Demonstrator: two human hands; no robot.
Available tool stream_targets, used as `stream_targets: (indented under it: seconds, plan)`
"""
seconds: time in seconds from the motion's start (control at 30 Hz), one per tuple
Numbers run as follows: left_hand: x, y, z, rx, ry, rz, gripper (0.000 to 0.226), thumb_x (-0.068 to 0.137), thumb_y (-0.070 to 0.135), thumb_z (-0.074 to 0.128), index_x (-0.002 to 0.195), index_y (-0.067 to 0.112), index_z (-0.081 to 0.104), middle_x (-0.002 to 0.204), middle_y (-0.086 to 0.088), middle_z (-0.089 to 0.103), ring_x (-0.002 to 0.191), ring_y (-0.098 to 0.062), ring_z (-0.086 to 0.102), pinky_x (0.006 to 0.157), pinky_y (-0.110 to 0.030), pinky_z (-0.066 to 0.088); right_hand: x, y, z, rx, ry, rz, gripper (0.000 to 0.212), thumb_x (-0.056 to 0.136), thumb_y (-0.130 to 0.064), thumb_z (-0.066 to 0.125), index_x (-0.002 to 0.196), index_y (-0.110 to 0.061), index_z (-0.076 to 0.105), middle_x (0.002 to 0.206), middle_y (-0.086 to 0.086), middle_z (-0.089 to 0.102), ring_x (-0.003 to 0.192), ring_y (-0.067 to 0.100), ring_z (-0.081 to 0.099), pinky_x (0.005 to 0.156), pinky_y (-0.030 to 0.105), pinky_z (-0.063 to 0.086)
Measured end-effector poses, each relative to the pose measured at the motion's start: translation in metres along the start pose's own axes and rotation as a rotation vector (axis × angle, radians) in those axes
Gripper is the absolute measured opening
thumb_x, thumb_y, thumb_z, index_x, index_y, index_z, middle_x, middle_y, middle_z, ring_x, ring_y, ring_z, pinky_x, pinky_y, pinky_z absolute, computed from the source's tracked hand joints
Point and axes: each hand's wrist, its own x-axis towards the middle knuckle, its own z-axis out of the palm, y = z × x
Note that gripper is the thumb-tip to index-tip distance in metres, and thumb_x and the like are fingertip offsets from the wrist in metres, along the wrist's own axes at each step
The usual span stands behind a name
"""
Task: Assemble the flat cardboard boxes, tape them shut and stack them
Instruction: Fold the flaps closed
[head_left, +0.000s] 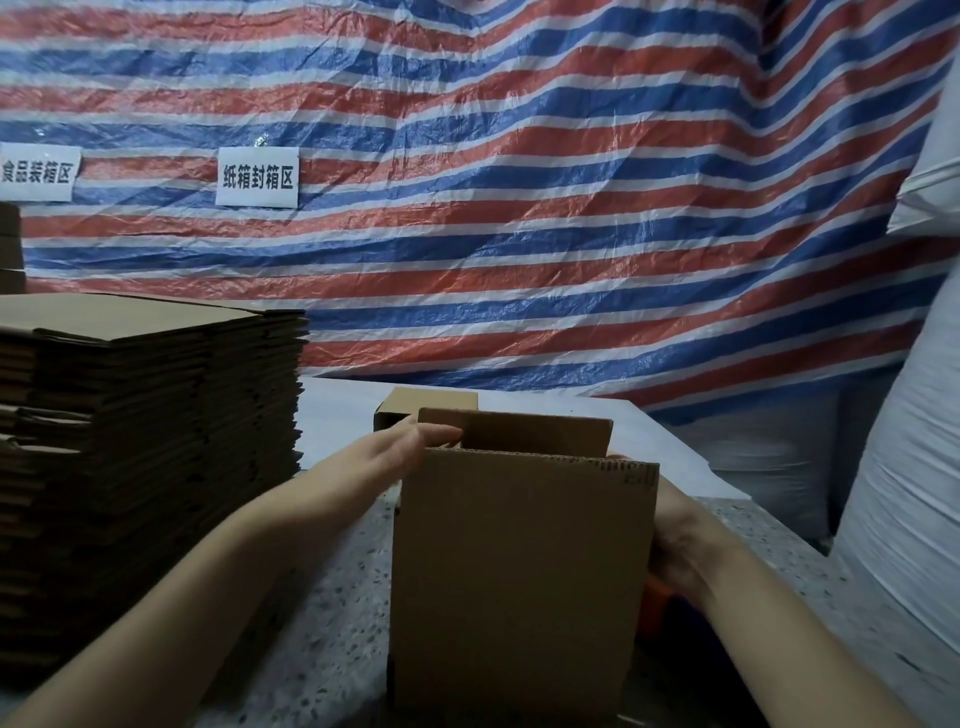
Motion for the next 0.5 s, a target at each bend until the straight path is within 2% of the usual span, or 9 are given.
stream_targets:
  seconds: [0.07, 0.13, 0.17, 0.23, 0.3, 0.33, 0.37, 0.43, 0.5]
  plan:
    - [0.000, 0.004, 0.004, 0.076, -0.003, -0.009, 0.093, 0.056, 0.091, 0.059, 0.131, 0.035, 0.059, 0.155, 0.009, 0.037, 0.132, -0.014, 0.051, 0.109, -0.045, 0.044, -0.001, 0.000, 0.000, -0.004, -0.020, -0.006, 0.026, 0.095, -0.004, 0.062, 0.074, -0.014, 0.074, 0.072, 0.006, 0.074, 0.059, 0.013, 0.070, 0.050, 0.023, 0.053]
    - [0.001, 0.004, 0.013, 0.074, 0.034, -0.023, 0.066, 0.073, 0.080, 0.057, 0.126, 0.040, 0.056, 0.151, 0.011, 0.042, 0.119, -0.008, 0.061, 0.098, -0.033, 0.053, -0.001, 0.001, -0.001, 0.001, -0.030, -0.009, 0.041, 0.097, -0.005, 0.058, 0.062, -0.019, 0.073, 0.066, 0.002, 0.072, 0.056, 0.011, 0.069, 0.049, 0.022, 0.052]
    - [0.001, 0.004, 0.018, 0.084, 0.081, -0.029, 0.055, 0.078, 0.075, 0.053, 0.121, 0.040, 0.058, 0.150, 0.018, 0.038, 0.117, -0.002, 0.059, 0.095, -0.025, 0.052, -0.003, 0.000, 0.000, 0.018, -0.035, -0.016, 0.036, 0.098, -0.008, 0.056, 0.068, -0.017, 0.072, 0.067, 0.002, 0.071, 0.057, 0.012, 0.069, 0.051, 0.023, 0.053]
    - [0.003, 0.001, 0.025, 0.119, 0.227, -0.037, 0.046, 0.080, 0.065, 0.050, 0.107, 0.033, 0.069, 0.142, 0.025, 0.026, 0.126, 0.005, 0.039, 0.096, -0.020, 0.038, -0.004, 0.001, 0.001, 0.022, -0.018, -0.025, 0.016, 0.101, -0.019, 0.054, 0.097, -0.010, 0.067, 0.085, 0.007, 0.074, 0.071, 0.014, 0.072, 0.064, 0.028, 0.056]
    - [0.005, 0.000, 0.029, 0.070, 0.294, -0.057, 0.030, 0.089, 0.051, 0.055, 0.101, 0.032, 0.074, 0.140, 0.022, 0.030, 0.127, 0.000, 0.035, 0.093, -0.021, 0.036, 0.000, 0.005, -0.001, 0.036, -0.001, -0.002, 0.036, 0.102, -0.038, 0.051, 0.121, -0.008, 0.058, 0.109, 0.014, 0.072, 0.097, 0.021, 0.072, 0.090, 0.038, 0.055]
    - [0.006, 0.001, 0.030, 0.039, 0.290, -0.070, 0.019, 0.091, 0.042, 0.059, 0.098, 0.034, 0.075, 0.140, 0.018, 0.041, 0.124, -0.005, 0.046, 0.091, -0.025, 0.042, 0.000, 0.007, -0.002, 0.061, -0.011, 0.007, 0.047, 0.101, -0.049, 0.046, 0.125, -0.010, 0.057, 0.113, 0.015, 0.072, 0.105, 0.025, 0.070, 0.101, 0.043, 0.050]
    - [0.006, 0.001, 0.030, 0.001, 0.282, -0.084, 0.012, 0.092, 0.036, 0.063, 0.092, 0.037, 0.075, 0.133, 0.009, 0.055, 0.112, -0.011, 0.059, 0.085, -0.029, 0.050, -0.002, 0.008, -0.003, 0.089, -0.022, 0.002, 0.056, 0.100, -0.058, 0.038, 0.125, -0.014, 0.059, 0.114, 0.016, 0.073, 0.108, 0.028, 0.070, 0.105, 0.046, 0.047]
    - [0.007, 0.002, 0.029, -0.087, 0.296, -0.107, 0.008, 0.089, 0.027, 0.069, 0.089, 0.035, 0.068, 0.111, -0.005, 0.067, 0.088, -0.018, 0.069, 0.068, -0.030, 0.055, -0.003, 0.010, -0.007, 0.130, -0.061, -0.044, 0.065, 0.096, -0.069, 0.028, 0.127, -0.021, 0.059, 0.114, 0.015, 0.074, 0.108, 0.027, 0.071, 0.098, 0.042, 0.051]
    - [0.008, 0.001, 0.029, -0.143, 0.339, -0.103, 0.023, 0.087, 0.022, 0.073, 0.099, 0.033, 0.057, 0.115, -0.008, 0.065, 0.092, -0.021, 0.069, 0.069, -0.031, 0.056, -0.005, 0.010, -0.008, 0.073, -0.128, -0.087, 0.067, 0.088, -0.073, 0.046, 0.133, -0.024, 0.054, 0.110, 0.011, 0.075, 0.105, 0.025, 0.072, 0.083, 0.033, 0.057]
